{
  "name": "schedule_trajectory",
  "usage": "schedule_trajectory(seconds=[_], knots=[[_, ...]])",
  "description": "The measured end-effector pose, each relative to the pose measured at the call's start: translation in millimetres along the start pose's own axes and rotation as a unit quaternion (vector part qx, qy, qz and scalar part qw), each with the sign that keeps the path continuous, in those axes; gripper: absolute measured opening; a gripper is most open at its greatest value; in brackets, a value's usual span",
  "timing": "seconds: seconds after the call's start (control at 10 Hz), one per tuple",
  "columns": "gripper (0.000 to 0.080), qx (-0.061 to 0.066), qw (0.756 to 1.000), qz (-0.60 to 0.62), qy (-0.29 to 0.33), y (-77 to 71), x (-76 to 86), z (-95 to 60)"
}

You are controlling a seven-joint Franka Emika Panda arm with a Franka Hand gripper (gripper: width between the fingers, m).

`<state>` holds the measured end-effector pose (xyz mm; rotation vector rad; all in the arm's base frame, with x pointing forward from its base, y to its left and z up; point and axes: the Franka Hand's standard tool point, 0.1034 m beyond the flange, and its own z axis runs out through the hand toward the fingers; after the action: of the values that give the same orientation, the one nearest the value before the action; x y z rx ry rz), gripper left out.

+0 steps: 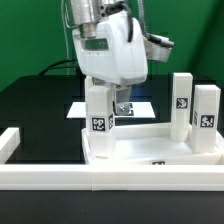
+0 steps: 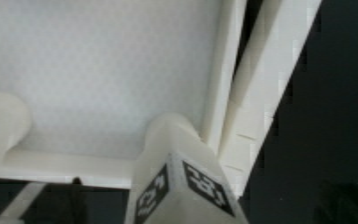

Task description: Assemble desk

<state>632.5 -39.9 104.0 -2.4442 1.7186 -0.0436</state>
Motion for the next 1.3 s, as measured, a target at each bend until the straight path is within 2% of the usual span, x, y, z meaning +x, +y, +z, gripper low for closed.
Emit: schedule_trajectory(seconds=[0.2,0.4,0.5,0.6,0.7,0.8,0.9,1.0,1.2,1.3], knots=[[0.0649,-0.003,0.994,-0.113,0.001,0.8,2.7,-1.7],[0.0649,-0.014,0.962,-0.271,0.012,-0.5,10.3,-13.1],[0.0649,-0.021,0.948,-0.317,0.017,-1.6,7.8,-12.3],[0.0649,-0.020,0.953,-0.301,0.016,-1.4,7.4,-11.6],[0.0520,-0.020,0.956,-0.291,0.016,-1.2,7.7,-11.5],[0.0520,-0.020,0.960,-0.278,0.016,-1.1,7.6,-11.2],[0.0382,-0.020,0.971,-0.238,0.017,-1.1,7.2,-10.8],[0.0297,-0.022,0.978,-0.205,0.017,1.7,9.6,-10.6],[0.0296,-0.025,0.999,-0.042,0.016,1.7,6.8,-11.5],[0.0292,-0.029,0.999,0.043,0.014,1.4,4.0,-10.7]])
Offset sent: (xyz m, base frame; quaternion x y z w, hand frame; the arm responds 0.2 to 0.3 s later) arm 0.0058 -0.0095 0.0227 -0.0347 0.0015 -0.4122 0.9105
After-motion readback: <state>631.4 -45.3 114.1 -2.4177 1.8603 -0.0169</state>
